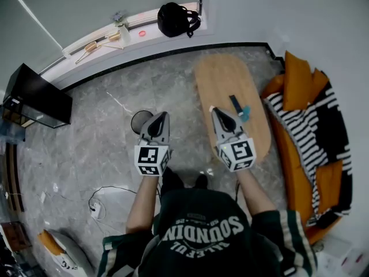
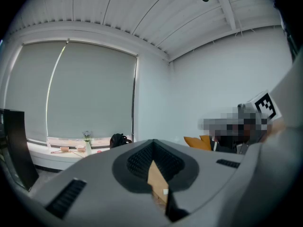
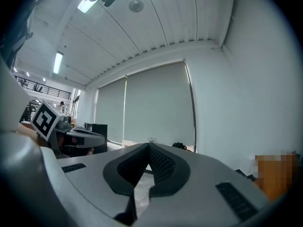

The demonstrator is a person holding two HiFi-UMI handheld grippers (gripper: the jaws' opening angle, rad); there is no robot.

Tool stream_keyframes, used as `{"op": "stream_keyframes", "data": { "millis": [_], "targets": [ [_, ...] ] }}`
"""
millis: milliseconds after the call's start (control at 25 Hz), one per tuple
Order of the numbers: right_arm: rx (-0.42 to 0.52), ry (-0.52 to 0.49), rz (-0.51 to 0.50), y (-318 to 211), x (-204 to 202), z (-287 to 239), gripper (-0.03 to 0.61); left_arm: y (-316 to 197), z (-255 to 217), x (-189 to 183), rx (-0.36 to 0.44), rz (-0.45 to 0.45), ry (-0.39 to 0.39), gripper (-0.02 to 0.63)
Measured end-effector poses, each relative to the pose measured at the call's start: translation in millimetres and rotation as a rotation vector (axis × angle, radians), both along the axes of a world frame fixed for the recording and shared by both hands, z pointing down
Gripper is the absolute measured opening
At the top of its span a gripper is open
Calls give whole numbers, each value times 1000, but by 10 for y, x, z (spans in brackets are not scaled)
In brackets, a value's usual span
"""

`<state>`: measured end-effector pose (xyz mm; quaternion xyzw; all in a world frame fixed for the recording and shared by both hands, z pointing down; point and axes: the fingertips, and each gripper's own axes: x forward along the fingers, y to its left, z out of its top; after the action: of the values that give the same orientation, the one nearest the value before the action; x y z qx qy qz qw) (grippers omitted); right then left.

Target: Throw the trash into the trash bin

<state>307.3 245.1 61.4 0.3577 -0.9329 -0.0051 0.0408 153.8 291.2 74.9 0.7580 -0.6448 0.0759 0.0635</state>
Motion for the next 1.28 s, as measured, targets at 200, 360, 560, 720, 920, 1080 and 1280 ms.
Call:
{"op": "stream_keyframes", "data": {
  "millis": [200,360,560,720,920,1080,1280],
  "targets": [
    [-17,9,-1,-14,-103,44,-2,-40,34,-72,-6,11,9,0],
    [-28,23,11,-85,-217,91,-2,-123,60,-173,-12,30,17,0],
    [-37,25,49,-258,-547,90,-2,-323,103,-507,-19,67,32,0],
    [-48,34,80,-432,-852,134,-2,-538,157,-836,-38,102,33,0],
    [-42,36,134,-639,-1193,84,-2,-792,152,-1167,-37,170,34,0],
    [-40,43,168,-747,-1443,90,-2,-941,161,-1388,-38,217,38,0],
    [-53,47,190,-859,-1577,183,-2,-1113,255,-1435,-44,252,51,0]
  ]
}}
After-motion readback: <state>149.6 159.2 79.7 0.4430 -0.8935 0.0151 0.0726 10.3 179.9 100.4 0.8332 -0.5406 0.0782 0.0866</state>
